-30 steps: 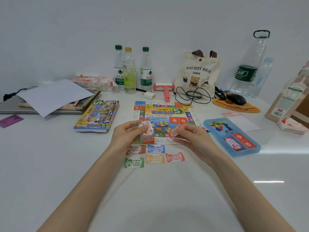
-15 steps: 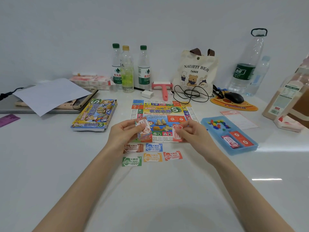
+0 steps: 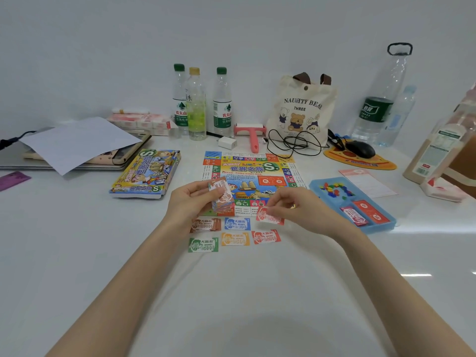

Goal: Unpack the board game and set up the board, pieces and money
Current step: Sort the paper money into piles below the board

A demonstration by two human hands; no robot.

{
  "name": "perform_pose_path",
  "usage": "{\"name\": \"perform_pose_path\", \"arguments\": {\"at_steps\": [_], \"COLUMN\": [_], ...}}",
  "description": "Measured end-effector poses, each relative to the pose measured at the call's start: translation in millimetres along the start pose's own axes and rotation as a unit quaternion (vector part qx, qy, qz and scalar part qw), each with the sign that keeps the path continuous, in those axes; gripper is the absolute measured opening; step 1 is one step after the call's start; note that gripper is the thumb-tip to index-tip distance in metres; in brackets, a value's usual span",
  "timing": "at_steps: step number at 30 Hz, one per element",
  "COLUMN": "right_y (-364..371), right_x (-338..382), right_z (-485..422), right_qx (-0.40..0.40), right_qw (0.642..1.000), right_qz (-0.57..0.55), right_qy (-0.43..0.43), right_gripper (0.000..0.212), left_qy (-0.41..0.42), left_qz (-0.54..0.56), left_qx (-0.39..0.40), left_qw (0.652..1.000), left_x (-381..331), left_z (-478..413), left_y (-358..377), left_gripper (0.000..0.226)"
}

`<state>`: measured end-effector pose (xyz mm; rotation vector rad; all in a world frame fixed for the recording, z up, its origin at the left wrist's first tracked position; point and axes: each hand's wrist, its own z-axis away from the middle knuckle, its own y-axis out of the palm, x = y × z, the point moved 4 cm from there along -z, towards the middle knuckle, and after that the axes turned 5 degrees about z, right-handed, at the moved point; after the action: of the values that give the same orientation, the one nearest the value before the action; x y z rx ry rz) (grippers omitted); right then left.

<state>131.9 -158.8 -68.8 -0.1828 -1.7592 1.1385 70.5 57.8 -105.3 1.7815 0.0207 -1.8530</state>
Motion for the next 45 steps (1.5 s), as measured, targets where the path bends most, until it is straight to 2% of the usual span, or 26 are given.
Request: {"name": "perform_pose_path", "arguments": {"at_steps": [7,12,17,25,37,40,43,45], "right_y": [11.1,16.4,19.9,20.8,22.1,16.4,13.3,17.7], "right_x": [-2.9,-4.2,-6.1,-3.5,-3.2,3.0,12.5,14.3], "right_z": [-5.5,-5.6,-4.2,-1.7,-1.4,6.7,20.2,32.3], "right_qx": [0.105,0.128,0.112,0.093,0.063,0.008,-0.054,-0.061], "right_qw": [0.993,0.989,0.99,0.991,0.987,0.982,0.968,0.959], "right_qz": [0.057,0.061,0.08,0.096,0.149,0.19,0.238,0.261], "right_qy": [0.022,0.037,0.042,0.03,0.025,-0.005,-0.06,-0.093], "right_gripper": [0.005,0.011,0.002,0.004,0.022,0.024,0.013,0.015], "left_qy": [0.004,0.003,0.004,0.004,0.001,0.002,0.0,0.003], "left_qz": [0.001,0.003,-0.007,-0.01,-0.017,-0.015,-0.017,-0.015], "left_qx": [0.007,0.003,0.002,0.002,-0.003,0.0,-0.001,-0.002], "left_qw": [1.0,1.0,1.0,1.0,1.0,1.0,1.0,1.0], "left_x": [-0.7,-1.4,-1.4,-1.0,-0.9,-0.8,-0.2,0.5], "left_z": [-0.1,-0.5,-0.8,-0.1,-0.6,-0.8,-1.5,-2.6], "left_y": [-0.3,-0.6,-1.0,-0.7,-1.5,-1.4,-1.7,-2.2], "left_gripper": [0.03,0.028,0.029,0.03,0.033,0.032,0.031,0.031]}}
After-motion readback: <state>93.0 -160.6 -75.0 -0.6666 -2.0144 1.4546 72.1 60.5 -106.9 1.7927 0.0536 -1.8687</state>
